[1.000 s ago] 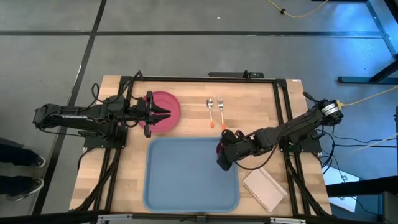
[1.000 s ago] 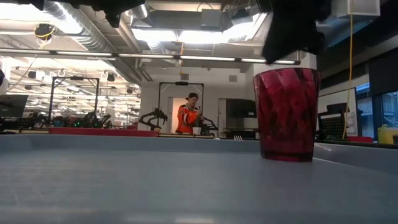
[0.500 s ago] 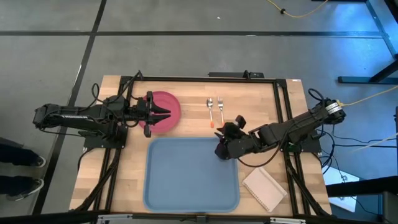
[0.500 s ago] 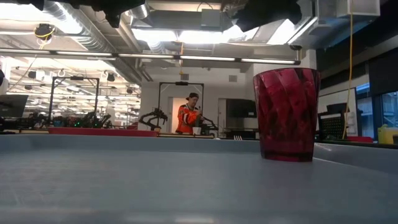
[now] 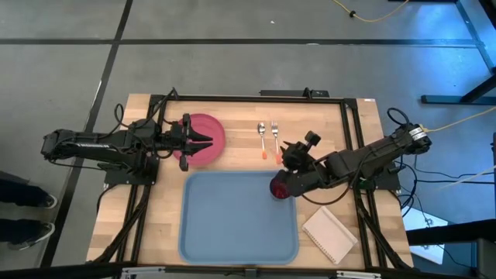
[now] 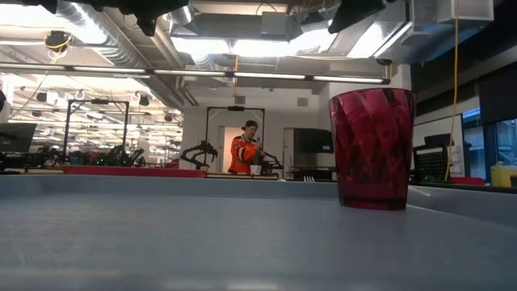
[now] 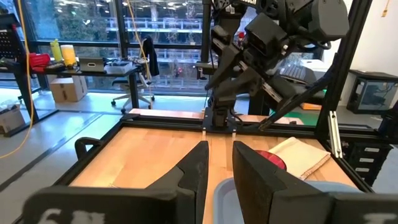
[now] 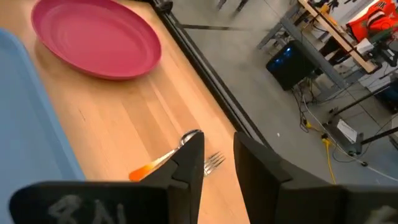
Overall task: Pick and place plate/cup/fork/spoon on tray
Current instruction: Put the pink plate on the bottom left of the red cup
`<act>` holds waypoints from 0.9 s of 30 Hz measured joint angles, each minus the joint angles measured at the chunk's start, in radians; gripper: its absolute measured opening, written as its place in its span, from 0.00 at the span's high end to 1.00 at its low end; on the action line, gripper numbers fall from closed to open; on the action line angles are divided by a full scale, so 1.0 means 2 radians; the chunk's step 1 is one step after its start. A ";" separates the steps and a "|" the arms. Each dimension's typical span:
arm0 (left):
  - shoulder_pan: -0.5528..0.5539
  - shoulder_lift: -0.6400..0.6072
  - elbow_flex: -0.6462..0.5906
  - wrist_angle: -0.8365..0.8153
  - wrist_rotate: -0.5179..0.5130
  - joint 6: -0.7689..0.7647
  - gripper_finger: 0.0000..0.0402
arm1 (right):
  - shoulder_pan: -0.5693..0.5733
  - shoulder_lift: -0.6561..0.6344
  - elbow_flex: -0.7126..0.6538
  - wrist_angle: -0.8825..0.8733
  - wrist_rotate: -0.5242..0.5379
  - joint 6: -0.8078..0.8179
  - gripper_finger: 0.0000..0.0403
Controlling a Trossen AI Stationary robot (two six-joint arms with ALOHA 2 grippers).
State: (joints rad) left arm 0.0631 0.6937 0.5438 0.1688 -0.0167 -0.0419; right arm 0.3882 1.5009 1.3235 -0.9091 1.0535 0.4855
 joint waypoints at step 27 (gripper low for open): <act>0.000 0.000 0.000 0.000 0.000 0.000 0.83 | 0.029 -0.260 -0.297 0.150 -0.218 0.097 0.77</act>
State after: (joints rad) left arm 0.0631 0.6933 0.5438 0.1688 -0.0170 -0.0422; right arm 0.4468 0.9811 0.7291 -0.6097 0.6183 0.6793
